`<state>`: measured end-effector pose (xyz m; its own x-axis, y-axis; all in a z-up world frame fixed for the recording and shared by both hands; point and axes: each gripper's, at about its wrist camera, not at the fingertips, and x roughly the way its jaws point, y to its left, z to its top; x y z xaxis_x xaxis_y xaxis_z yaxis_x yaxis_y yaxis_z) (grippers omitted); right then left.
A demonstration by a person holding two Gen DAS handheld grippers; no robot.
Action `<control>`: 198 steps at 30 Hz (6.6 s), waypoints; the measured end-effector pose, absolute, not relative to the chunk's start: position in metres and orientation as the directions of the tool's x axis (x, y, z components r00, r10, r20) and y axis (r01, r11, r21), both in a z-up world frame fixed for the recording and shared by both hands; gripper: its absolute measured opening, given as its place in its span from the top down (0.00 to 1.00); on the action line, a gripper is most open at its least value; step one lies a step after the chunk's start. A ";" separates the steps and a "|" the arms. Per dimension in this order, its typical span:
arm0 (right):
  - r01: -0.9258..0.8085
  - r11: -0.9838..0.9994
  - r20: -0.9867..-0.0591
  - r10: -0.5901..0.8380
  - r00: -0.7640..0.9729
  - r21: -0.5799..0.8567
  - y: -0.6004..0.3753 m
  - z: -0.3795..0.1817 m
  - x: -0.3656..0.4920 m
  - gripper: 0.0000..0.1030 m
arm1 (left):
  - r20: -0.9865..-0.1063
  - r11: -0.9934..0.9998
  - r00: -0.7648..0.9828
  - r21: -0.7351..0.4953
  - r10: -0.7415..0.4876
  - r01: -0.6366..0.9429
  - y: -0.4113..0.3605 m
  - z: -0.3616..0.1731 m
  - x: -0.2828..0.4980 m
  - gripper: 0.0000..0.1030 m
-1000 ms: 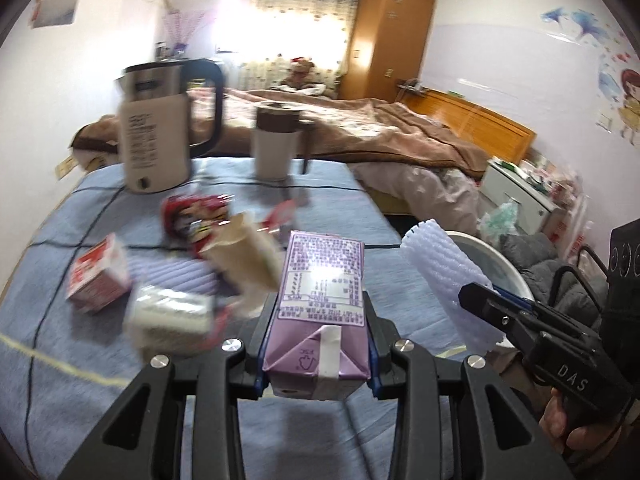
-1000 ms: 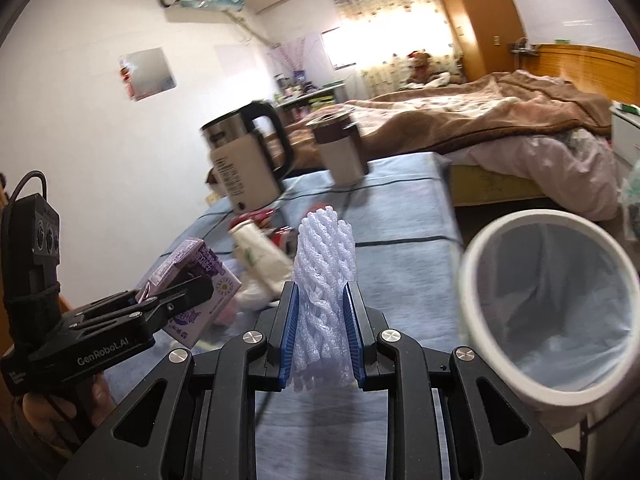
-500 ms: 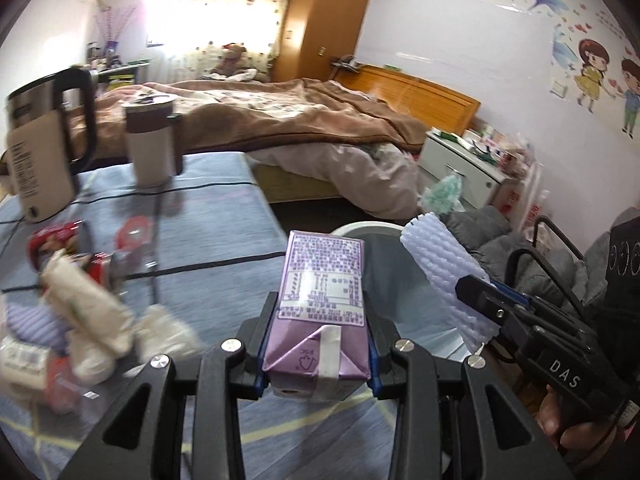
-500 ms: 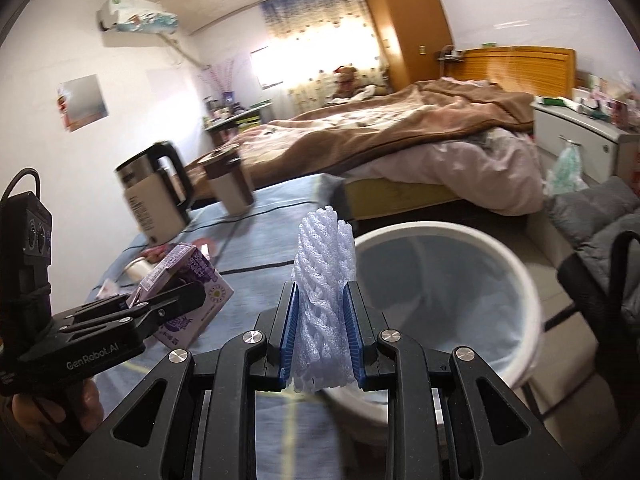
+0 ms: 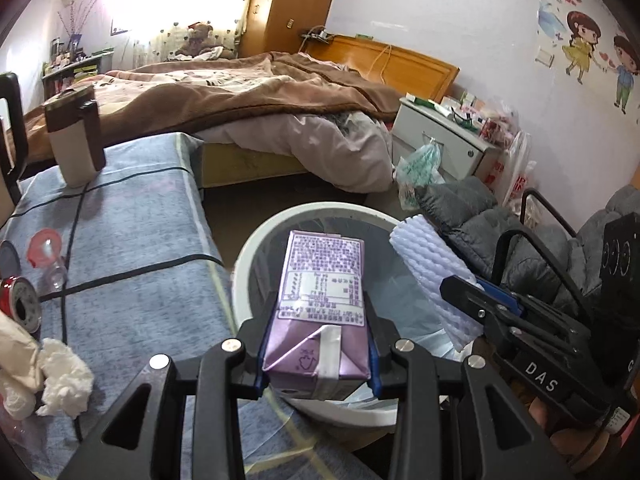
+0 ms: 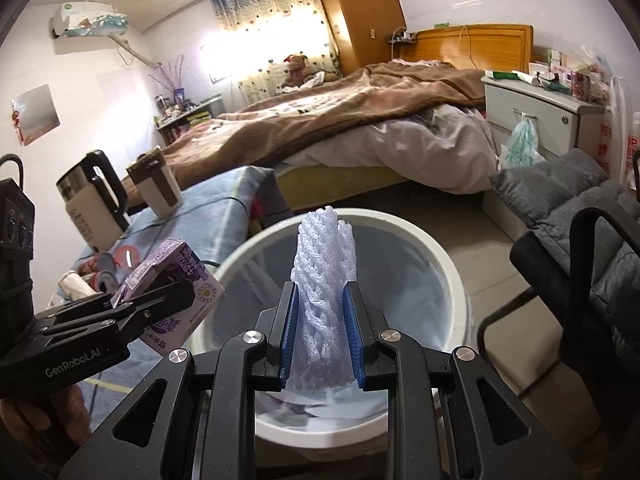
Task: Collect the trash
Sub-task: 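Carry both items to the bin and open both tools to drop them, then grasp the white tissue with the right tool while the left tool grasps the yogurt cup, then carry tissue and yogurt cup over the bin and release both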
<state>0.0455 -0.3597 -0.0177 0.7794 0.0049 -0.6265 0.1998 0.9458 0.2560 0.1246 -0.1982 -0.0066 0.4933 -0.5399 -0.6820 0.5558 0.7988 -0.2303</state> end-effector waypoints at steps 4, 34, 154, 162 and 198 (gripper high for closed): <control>0.229 0.940 -0.650 -0.011 0.760 0.252 -0.367 -0.027 0.051 0.75 | -0.697 0.800 0.471 -0.255 -0.541 0.542 -0.203 -0.013 0.131 0.61; 0.051 0.967 -0.589 0.109 0.800 0.249 -0.288 -0.001 0.054 0.55 | -0.610 0.916 0.686 -0.223 -0.397 0.333 -0.062 0.016 0.099 0.33; -0.060 0.962 -0.541 0.201 0.817 0.268 -0.264 0.026 0.066 0.92 | -0.572 0.933 0.738 -0.196 -0.358 0.301 -0.058 0.038 0.092 0.35; 0.019 0.972 -0.562 0.120 0.818 0.236 -0.300 0.023 0.060 0.92 | -0.576 0.880 0.671 -0.230 -0.468 0.416 -0.106 0.032 0.106 0.35; 0.237 0.962 -0.706 -0.073 0.705 0.137 -0.378 -0.037 0.061 0.59 | -0.681 0.815 0.511 -0.227 -0.525 0.534 -0.212 -0.012 0.127 0.28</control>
<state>0.0612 -0.3783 -0.0371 0.7049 -0.0728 -0.7056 0.2370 0.9617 0.1375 0.1269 -0.2119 -0.0116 0.5110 -0.5246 -0.6810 0.5340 0.8145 -0.2268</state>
